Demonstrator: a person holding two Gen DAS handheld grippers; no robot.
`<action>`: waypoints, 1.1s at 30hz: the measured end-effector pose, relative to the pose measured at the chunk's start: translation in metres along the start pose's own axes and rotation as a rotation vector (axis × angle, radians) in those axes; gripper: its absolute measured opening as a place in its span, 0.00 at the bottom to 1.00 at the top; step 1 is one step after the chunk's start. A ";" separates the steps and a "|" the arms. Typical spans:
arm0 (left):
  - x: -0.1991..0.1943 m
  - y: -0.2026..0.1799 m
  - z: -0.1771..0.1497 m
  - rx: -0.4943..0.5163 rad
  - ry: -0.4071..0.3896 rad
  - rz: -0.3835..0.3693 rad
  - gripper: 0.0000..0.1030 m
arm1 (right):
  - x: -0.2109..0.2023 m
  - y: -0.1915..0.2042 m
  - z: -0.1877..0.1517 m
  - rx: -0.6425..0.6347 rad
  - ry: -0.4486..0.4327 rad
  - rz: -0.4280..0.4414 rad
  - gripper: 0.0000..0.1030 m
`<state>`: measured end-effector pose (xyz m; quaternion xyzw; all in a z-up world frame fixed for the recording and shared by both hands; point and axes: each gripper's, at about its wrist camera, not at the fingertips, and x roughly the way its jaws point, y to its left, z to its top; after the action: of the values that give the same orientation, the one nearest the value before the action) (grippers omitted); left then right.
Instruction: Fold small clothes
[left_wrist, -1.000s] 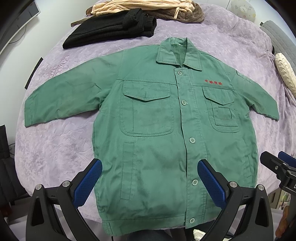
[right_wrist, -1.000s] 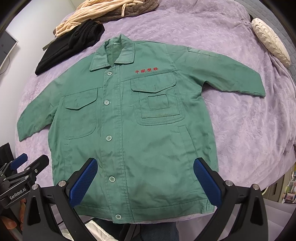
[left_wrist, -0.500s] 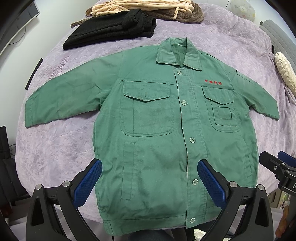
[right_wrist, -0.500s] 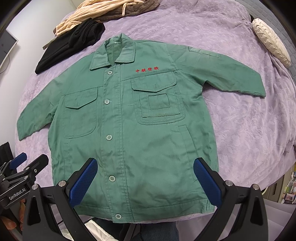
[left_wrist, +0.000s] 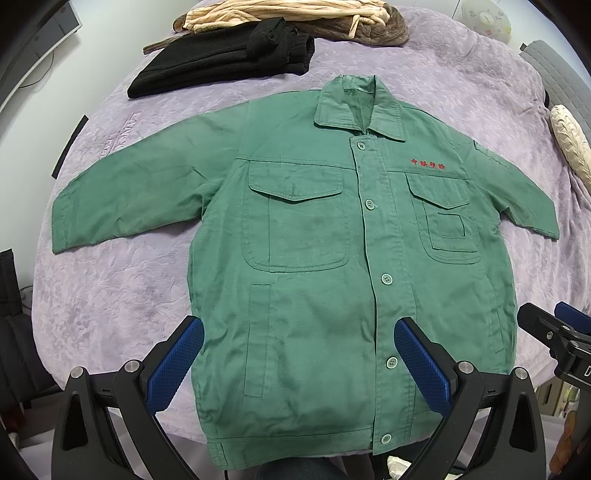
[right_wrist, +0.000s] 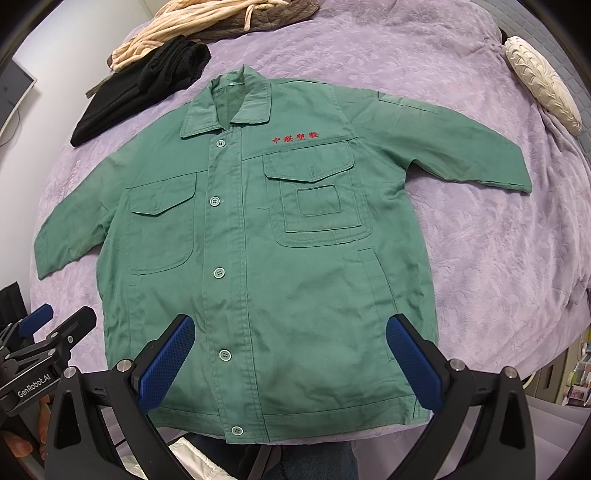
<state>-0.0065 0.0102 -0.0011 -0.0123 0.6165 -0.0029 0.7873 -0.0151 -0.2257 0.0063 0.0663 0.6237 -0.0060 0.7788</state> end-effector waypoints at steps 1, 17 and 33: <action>0.000 0.000 0.000 -0.001 0.000 0.000 1.00 | 0.000 0.000 0.000 0.000 0.000 0.000 1.00; 0.002 0.002 0.000 -0.005 0.002 0.002 1.00 | 0.002 0.002 -0.001 -0.002 0.002 0.000 1.00; 0.002 0.002 0.000 -0.003 0.002 0.002 1.00 | 0.003 0.003 -0.001 -0.002 0.006 0.001 1.00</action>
<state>-0.0065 0.0120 -0.0032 -0.0130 0.6172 -0.0010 0.7867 -0.0152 -0.2227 0.0030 0.0658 0.6258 -0.0049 0.7772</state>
